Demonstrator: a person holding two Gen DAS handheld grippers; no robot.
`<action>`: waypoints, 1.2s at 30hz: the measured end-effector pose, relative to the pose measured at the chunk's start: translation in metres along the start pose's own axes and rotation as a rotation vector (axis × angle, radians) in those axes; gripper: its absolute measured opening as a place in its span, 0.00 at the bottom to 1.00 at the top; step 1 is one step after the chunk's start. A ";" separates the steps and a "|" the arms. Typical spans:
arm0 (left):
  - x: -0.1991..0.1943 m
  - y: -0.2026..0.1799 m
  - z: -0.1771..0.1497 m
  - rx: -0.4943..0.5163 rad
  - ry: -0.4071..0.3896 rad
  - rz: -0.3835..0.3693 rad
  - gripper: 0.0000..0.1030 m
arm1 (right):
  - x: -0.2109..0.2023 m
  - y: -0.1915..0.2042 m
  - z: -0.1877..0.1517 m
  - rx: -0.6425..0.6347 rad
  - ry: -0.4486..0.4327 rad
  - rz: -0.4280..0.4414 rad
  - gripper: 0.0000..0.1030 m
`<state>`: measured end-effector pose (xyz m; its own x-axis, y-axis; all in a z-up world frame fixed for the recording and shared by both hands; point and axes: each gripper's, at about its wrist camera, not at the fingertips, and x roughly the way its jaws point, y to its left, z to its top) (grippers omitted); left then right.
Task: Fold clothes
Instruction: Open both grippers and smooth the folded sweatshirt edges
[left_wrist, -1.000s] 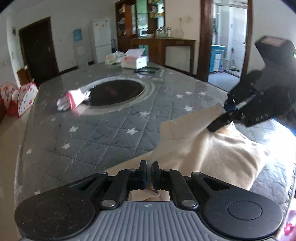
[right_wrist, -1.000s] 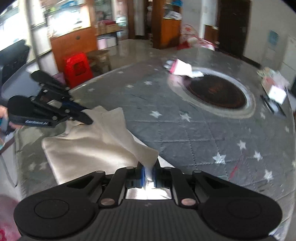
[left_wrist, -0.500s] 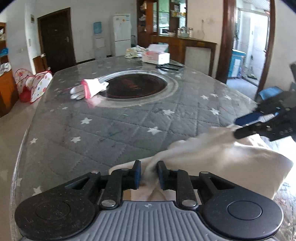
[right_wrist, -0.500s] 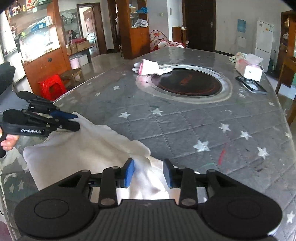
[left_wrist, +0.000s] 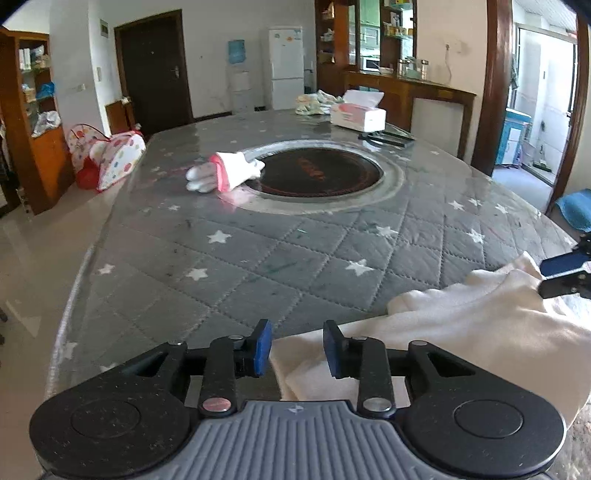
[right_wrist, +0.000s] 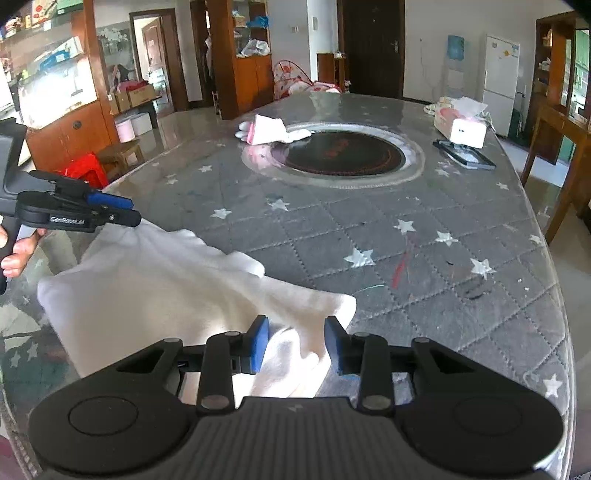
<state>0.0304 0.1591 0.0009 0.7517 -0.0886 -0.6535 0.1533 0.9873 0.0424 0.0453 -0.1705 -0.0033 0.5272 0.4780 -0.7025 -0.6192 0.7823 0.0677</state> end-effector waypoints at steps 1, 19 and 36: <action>-0.005 -0.001 0.000 0.000 -0.011 -0.004 0.33 | -0.002 0.001 -0.002 -0.003 0.002 0.002 0.32; -0.045 -0.093 -0.033 0.204 -0.036 -0.241 0.33 | -0.003 0.015 -0.001 -0.110 -0.026 -0.171 0.05; -0.015 -0.051 -0.017 0.001 0.007 -0.199 0.34 | 0.009 0.035 0.020 -0.058 -0.036 -0.003 0.11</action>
<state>0.0009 0.1122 -0.0041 0.7022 -0.2812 -0.6541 0.2989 0.9502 -0.0875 0.0402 -0.1305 0.0073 0.5486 0.4908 -0.6769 -0.6499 0.7596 0.0241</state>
